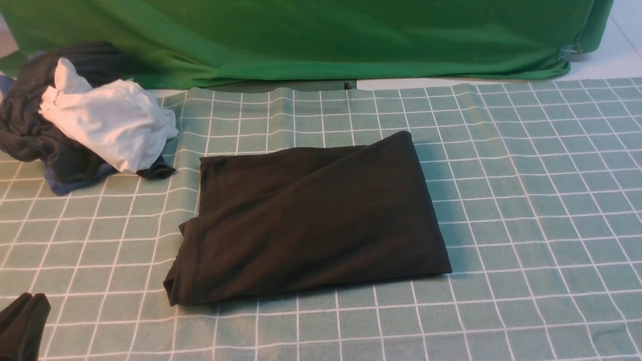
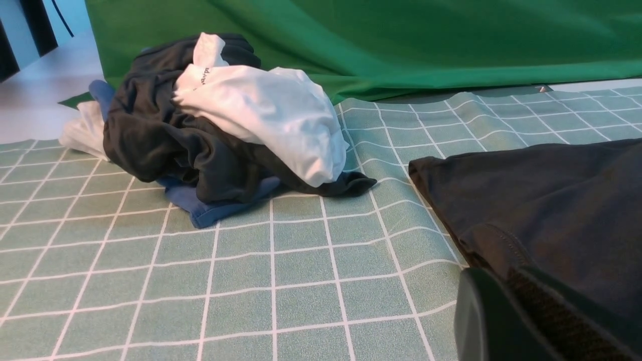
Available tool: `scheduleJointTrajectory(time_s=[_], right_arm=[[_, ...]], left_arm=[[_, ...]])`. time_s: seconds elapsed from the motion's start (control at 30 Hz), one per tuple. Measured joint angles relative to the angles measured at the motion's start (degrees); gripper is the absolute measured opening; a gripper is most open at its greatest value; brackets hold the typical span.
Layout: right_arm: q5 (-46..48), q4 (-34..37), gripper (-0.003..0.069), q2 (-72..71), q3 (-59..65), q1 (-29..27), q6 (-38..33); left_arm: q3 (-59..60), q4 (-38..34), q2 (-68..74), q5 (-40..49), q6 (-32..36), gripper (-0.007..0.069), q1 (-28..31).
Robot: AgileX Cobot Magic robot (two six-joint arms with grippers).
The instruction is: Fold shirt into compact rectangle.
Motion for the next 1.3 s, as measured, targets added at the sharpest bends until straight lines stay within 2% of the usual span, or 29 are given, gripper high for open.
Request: scheduleJointTrajectory(time_s=[0.2,0.53,1.3], right_arm=[[4.27,1.75,0.0238,0.00,1.60,-3.42,0.85],[4.27,2.24,0.0239,0.00,1.64,-3.47,3.40],[4.27,2.34,0.0239,0.00,1.64,-3.47,3.84]], left_arm=[[0.00,0.06,0.00,-0.01,0.00,0.0013,0.00],[0.00,0.06,0.00,-0.01,0.00,0.0013,0.00],[0.00,0.08,0.00,-0.01,0.00,0.0013,0.00]])
